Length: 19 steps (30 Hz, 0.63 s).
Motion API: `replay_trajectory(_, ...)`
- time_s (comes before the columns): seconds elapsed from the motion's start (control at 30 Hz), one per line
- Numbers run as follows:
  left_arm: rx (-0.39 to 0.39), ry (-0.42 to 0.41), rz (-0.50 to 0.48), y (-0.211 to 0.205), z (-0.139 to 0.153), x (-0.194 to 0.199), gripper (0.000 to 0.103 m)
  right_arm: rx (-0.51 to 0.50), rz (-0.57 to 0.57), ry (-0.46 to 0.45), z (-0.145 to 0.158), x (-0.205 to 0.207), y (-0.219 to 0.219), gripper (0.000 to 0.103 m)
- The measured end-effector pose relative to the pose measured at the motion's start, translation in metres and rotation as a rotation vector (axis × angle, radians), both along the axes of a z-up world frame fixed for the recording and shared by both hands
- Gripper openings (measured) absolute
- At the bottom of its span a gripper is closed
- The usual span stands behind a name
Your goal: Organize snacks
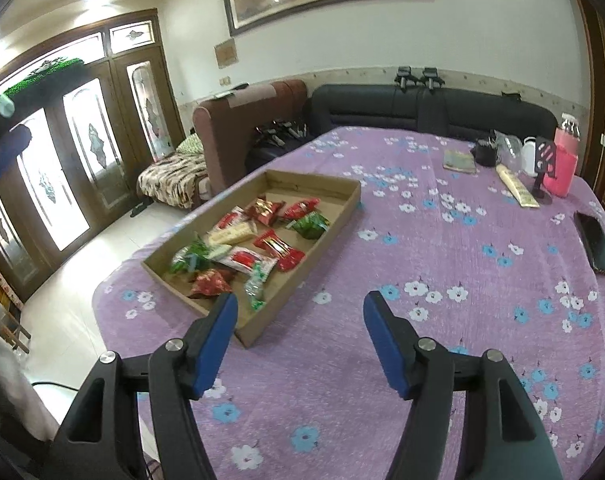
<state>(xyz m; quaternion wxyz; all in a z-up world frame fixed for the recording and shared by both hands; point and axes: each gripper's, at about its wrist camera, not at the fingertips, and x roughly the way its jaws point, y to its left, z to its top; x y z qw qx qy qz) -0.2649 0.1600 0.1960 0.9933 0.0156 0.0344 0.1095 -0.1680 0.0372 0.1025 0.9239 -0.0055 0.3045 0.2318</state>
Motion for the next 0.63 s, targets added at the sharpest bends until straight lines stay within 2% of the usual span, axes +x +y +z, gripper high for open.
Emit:
replay_trajectory(0.07, 0.026, -0.039, 0.037, -0.006, 0.005, -0.015, 0.103, 0.009, 0.009, -0.015, 0.005, -0.006, 0.001, 0.066)
replay_trajectory(0.17, 0.054, -0.032, 0.044, -0.012, 0.006, -0.02, 0.103, 0.023, 0.025, -0.035, 0.01, -0.016, 0.003, 0.066)
replay_trajectory(0.4, -0.025, 0.074, -0.053, -0.009, 0.003, -0.013, 0.103, 0.046, 0.02, -0.05, 0.012, -0.025, -0.007, 0.069)
replay_trajectory(0.63, -0.012, 0.151, -0.04, -0.018, -0.009, 0.004, 0.103, 0.059, 0.005, -0.021, 0.002, -0.02, -0.017, 0.07)
